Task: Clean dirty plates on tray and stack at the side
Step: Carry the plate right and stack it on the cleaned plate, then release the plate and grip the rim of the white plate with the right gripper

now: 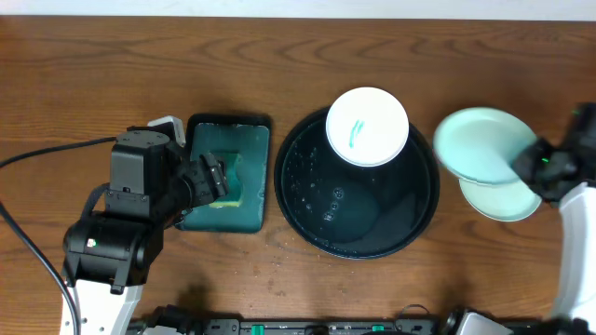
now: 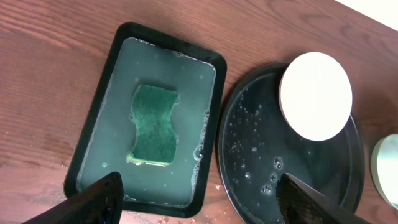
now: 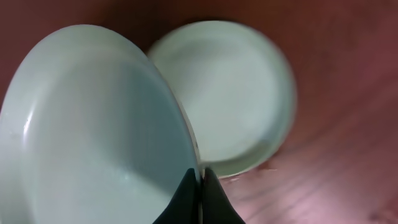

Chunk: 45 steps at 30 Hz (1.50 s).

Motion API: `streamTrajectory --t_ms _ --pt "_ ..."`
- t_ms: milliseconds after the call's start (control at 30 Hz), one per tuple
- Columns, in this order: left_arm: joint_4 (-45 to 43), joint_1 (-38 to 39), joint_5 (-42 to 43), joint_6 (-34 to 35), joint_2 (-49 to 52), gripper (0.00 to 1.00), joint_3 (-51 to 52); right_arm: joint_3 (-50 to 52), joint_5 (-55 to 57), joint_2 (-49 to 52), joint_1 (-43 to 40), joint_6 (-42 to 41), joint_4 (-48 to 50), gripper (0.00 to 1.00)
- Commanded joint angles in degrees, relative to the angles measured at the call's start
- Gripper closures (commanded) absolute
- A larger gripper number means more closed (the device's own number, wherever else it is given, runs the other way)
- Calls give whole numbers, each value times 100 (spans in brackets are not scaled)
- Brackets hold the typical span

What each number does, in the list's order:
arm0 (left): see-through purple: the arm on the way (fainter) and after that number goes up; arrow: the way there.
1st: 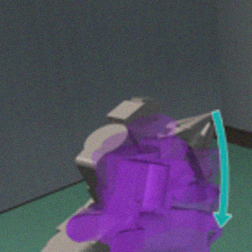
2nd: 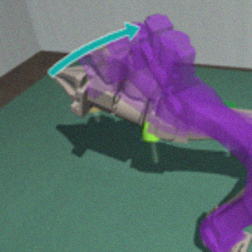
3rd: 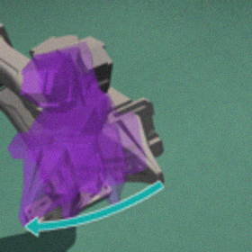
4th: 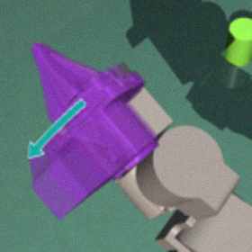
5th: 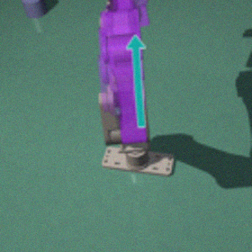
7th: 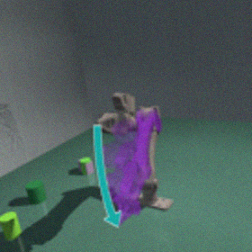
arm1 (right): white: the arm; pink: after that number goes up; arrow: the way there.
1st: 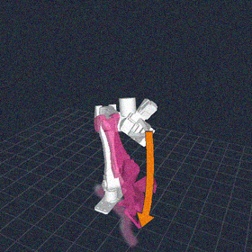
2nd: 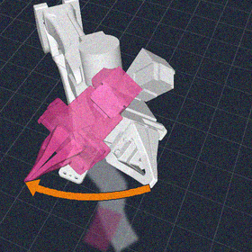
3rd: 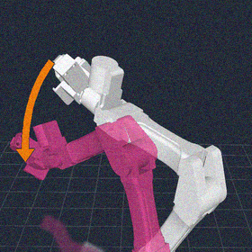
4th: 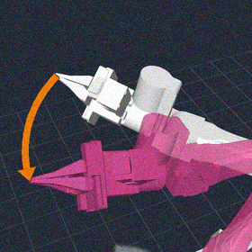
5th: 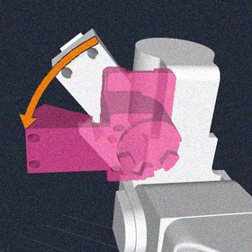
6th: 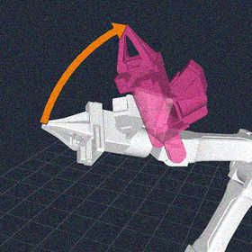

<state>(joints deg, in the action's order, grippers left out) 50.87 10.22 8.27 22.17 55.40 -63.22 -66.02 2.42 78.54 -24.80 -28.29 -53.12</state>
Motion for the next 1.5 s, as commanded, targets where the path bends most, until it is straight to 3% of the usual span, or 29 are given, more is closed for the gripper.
streamTrajectory --t_ms 0,267,367,433,600,733,833,967,1100,1267,1467 --pt "9 -28 9 -52 2 21 -98 275 -81 332 -568 -85 90 99" --pt "9 -28 9 -52 2 21 -98 691 46 1200 -1150 -70 310 97" --pt "9 -28 9 -52 2 21 -98 686 -831 1222 -1139 645 481 66" --pt "9 -28 9 -52 2 21 -98 682 -1360 1067 -1056 955 605 59" --pt "9 -28 9 -52 2 21 -98 673 -2618 245 -579 1451 859 56" --pt "9 -28 9 -52 2 20 -98 673 -3484 -544 330 1637 1279 56" --pt "9 -28 9 -52 2 21 -98 673 -3010 -868 1237 1639 1526 52" --pt "9 -28 9 -52 2 21 -98 721 -1342 -765 2435 1639 1655 50" --pt "9 -28 9 -52 2 21 -98 933 289 -133 3309 1639 2319 36" --pt "9 -28 9 -52 2 21 -98 1097 527 1097 3615 1860 3611 35" --pt "9 -28 9 -52 2 21 -98 1097 678 2194 3486 1644 4478 36"
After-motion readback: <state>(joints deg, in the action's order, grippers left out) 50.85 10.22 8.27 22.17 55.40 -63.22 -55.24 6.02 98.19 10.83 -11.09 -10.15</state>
